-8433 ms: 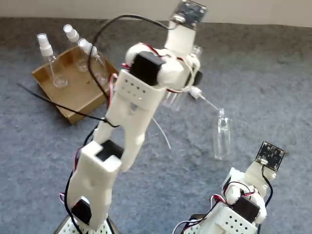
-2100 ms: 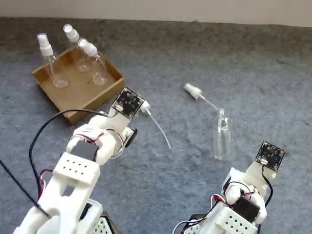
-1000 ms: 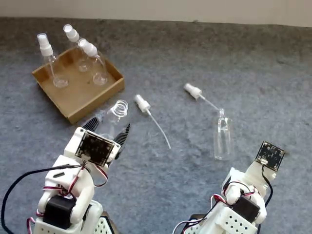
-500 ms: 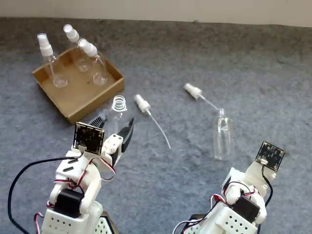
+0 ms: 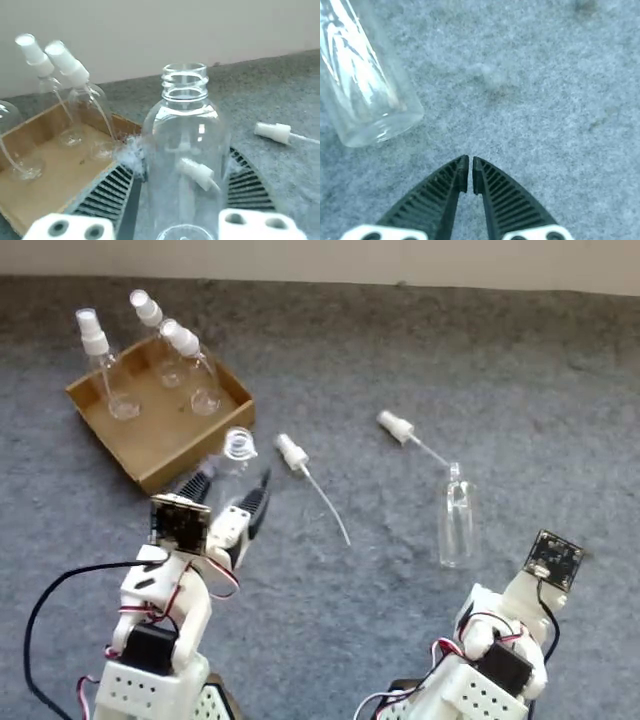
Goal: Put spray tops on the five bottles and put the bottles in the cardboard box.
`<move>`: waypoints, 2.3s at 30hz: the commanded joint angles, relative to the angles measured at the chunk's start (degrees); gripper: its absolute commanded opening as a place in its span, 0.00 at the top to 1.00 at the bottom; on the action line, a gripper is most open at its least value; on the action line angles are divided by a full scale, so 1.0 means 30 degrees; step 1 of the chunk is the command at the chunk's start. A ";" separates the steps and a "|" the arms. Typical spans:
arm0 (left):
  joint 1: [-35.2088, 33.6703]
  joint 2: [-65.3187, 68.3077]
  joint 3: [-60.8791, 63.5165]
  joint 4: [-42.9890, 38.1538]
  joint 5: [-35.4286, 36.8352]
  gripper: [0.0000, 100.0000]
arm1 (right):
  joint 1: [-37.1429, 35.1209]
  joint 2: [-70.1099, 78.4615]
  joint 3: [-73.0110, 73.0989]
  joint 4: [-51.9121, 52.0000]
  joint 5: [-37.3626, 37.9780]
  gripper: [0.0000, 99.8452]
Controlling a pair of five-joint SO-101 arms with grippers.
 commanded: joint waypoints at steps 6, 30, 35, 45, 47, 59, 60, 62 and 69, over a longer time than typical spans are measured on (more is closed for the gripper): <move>-0.1656 -0.0278 0.0425 -0.1231 0.0234 0.91 | -0.0161 -0.0132 0.2711 0.0044 0.0059 0.98; -0.0718 -0.0190 0.0425 0.0059 0.0264 0.92 | -0.9802 -0.0132 0.2711 -0.3121 0.0176 0.98; 0.1187 -0.0190 0.0425 0.0117 0.0264 0.92 | -0.9802 -0.0132 0.1919 -0.5231 0.0557 0.98; -0.0308 -0.0190 0.0425 0.0088 0.0234 0.92 | -0.9832 -0.0073 -0.2593 -0.3531 0.5275 0.98; -0.0484 -0.0190 0.0425 0.0088 0.0234 0.92 | -0.9861 -0.0044 -0.3941 -0.2916 0.5304 0.98; -0.0542 -0.0220 0.0425 0.0059 0.0234 0.92 | -1.0095 0.8308 -0.9421 -0.1919 0.8996 0.98; -0.0542 -0.0220 0.0425 0.0059 0.0205 0.92 | -1.0359 0.9304 -0.9949 -0.1802 0.8967 0.98; -0.0571 -0.0220 0.0425 0.0059 0.0205 0.92 | -1.0916 1.1033 -1.0886 -0.1773 0.8967 0.98; -0.2740 -0.0249 0.0396 0.0029 0.0234 0.92 | -1.3817 1.5927 -1.3875 -0.1773 0.7736 0.98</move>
